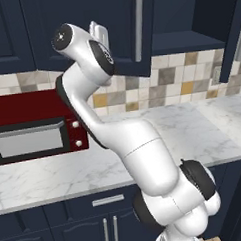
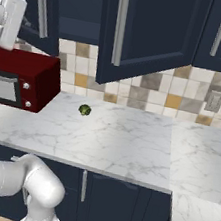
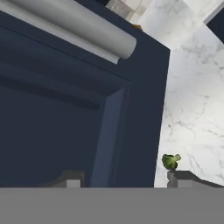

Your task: Close all open cabinet doors.

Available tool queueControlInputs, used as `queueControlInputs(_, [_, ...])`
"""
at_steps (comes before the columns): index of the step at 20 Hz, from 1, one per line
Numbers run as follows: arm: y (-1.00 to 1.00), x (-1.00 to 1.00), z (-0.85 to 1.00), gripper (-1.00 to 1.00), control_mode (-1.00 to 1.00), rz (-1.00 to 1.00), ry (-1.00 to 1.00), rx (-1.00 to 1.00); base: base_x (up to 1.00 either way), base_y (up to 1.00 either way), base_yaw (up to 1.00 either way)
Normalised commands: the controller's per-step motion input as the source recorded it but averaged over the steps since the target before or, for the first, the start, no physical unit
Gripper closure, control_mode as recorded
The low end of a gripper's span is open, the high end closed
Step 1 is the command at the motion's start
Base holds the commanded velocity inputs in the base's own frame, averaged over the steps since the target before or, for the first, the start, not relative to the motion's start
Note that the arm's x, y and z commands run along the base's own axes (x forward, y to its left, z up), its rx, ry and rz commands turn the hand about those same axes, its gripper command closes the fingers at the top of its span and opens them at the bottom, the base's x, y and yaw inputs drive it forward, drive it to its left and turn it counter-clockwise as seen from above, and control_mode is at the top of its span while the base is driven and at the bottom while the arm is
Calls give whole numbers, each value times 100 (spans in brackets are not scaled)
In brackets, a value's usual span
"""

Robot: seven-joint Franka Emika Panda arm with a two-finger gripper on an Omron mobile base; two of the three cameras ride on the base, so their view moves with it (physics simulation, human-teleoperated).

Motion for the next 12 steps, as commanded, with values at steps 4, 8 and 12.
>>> queueControlInputs(4, [-26,44,0,-100,-100,-8,0,15,0,0,0])
queueControlInputs(8, [-30,49,0,-100,-100,0,0,20,0,0,0])
queueControlInputs(12, [-38,45,0,-100,-100,0,0,20,0,0,0])
